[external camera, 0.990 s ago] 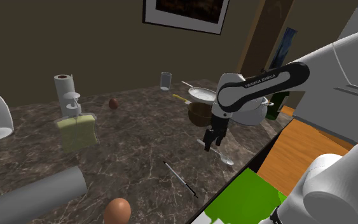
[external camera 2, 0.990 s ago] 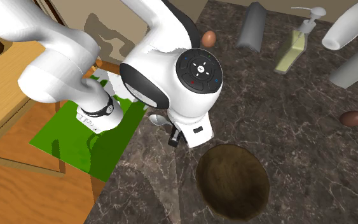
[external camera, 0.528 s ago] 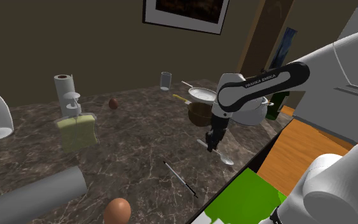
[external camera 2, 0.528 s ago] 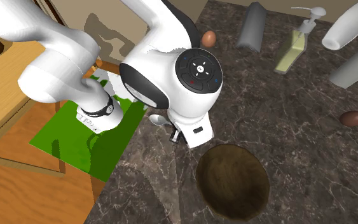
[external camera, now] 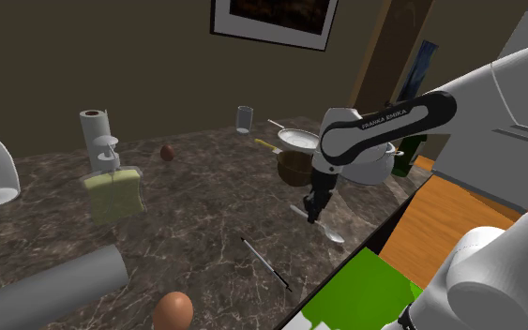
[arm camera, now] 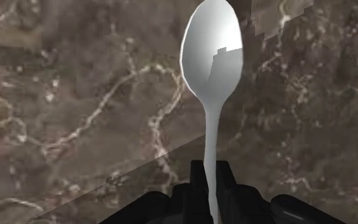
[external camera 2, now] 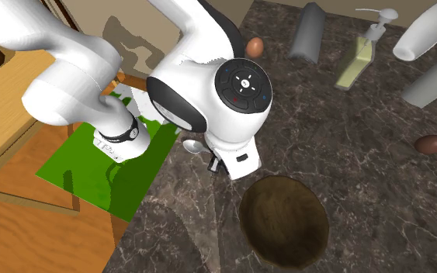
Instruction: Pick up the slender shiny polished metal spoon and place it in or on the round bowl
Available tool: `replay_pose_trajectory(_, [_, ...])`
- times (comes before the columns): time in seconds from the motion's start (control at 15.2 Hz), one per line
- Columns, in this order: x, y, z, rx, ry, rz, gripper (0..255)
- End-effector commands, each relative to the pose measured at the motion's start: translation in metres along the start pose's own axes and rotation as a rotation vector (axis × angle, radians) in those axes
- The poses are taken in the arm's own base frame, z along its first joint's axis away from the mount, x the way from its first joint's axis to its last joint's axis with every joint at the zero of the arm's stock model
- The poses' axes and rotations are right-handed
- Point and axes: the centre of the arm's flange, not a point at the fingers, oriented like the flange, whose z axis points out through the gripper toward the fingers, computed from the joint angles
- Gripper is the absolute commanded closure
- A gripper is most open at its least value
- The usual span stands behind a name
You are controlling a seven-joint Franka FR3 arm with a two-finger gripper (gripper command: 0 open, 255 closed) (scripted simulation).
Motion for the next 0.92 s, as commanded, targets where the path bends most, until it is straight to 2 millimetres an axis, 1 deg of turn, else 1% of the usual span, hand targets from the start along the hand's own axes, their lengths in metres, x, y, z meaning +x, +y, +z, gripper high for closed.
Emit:
replay_pose_trajectory(0.0, [-0.001,-0.001,-0.004,0.000,-0.003,0.000,255])
replay_pose_trajectory(0.86, [-0.011,-0.011,-0.071,0.000,-0.003,0.000,255])
